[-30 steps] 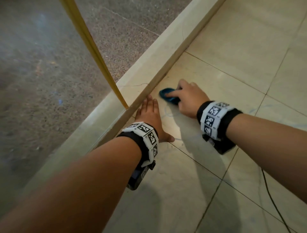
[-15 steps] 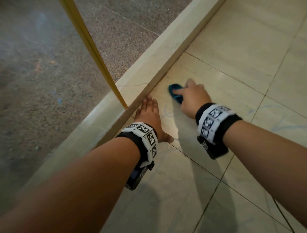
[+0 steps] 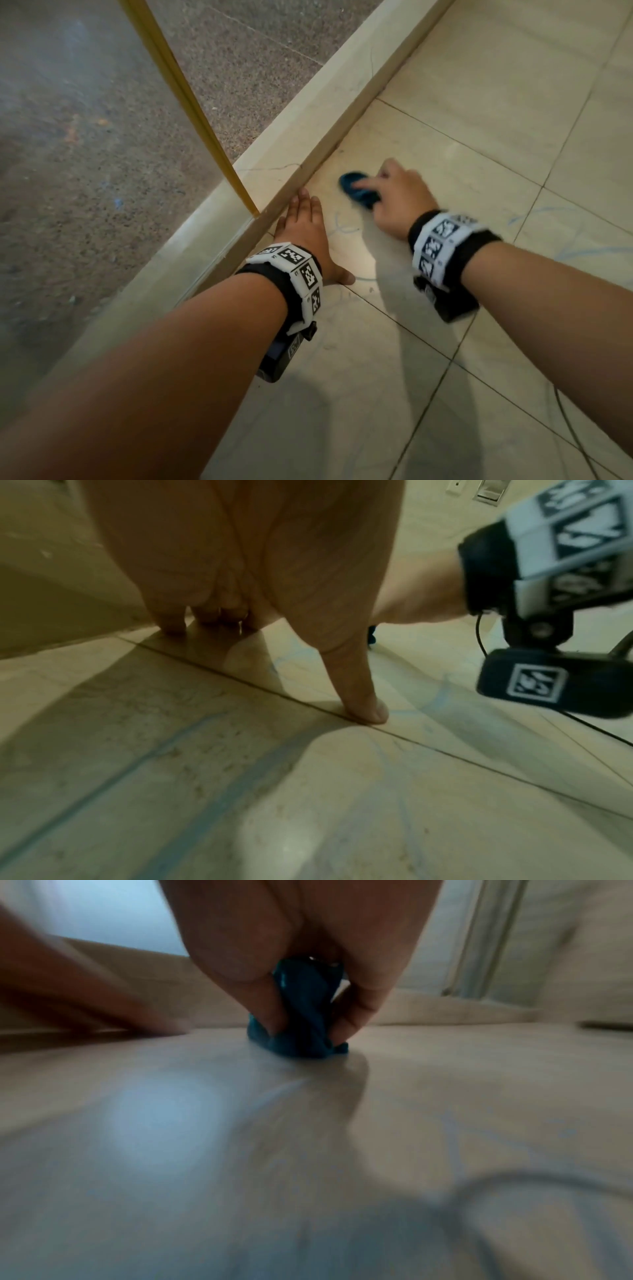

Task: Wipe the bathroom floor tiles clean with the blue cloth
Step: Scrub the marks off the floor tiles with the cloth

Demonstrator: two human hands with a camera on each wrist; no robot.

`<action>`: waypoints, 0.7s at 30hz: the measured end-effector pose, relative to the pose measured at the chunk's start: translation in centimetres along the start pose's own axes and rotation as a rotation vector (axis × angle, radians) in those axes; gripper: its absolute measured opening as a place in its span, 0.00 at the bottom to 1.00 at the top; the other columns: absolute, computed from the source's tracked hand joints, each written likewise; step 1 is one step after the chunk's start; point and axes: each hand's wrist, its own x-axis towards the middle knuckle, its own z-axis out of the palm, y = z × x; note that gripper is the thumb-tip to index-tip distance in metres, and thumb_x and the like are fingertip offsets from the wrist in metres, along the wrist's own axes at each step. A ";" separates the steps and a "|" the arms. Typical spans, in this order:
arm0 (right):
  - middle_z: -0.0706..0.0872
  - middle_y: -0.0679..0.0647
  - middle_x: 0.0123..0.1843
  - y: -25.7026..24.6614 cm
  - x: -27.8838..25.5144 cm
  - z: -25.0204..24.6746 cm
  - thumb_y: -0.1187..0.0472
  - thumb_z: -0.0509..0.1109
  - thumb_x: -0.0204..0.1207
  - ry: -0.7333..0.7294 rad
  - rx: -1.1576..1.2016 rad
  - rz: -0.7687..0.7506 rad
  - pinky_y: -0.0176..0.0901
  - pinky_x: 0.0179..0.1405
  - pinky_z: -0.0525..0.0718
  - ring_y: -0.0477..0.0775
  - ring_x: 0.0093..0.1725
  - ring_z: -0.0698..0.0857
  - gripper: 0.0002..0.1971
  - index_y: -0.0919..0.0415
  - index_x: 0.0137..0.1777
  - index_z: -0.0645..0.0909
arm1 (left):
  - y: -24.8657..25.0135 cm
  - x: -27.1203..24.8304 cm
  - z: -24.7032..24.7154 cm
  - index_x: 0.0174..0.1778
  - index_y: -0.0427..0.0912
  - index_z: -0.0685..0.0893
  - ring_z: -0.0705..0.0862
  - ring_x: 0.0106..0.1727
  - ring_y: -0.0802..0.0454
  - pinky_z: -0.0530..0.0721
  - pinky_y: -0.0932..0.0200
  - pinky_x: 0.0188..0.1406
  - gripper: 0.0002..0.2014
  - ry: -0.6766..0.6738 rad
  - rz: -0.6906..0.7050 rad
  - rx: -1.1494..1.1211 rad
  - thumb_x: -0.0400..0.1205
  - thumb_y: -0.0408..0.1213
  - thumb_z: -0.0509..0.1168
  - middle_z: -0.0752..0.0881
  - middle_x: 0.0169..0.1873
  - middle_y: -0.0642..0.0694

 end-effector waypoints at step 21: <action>0.72 0.57 0.59 -1.6 -0.6 0.3 0.62 0.62 0.78 -0.064 -0.025 -0.029 0.49 0.59 0.73 0.64 0.58 0.72 0.21 0.46 0.70 0.77 | -1.0 -2.3 0.4 0.81 0.35 0.30 0.32 0.83 0.42 0.39 0.51 0.82 0.67 -0.006 0.016 -0.037 0.69 0.68 0.71 0.30 0.82 0.37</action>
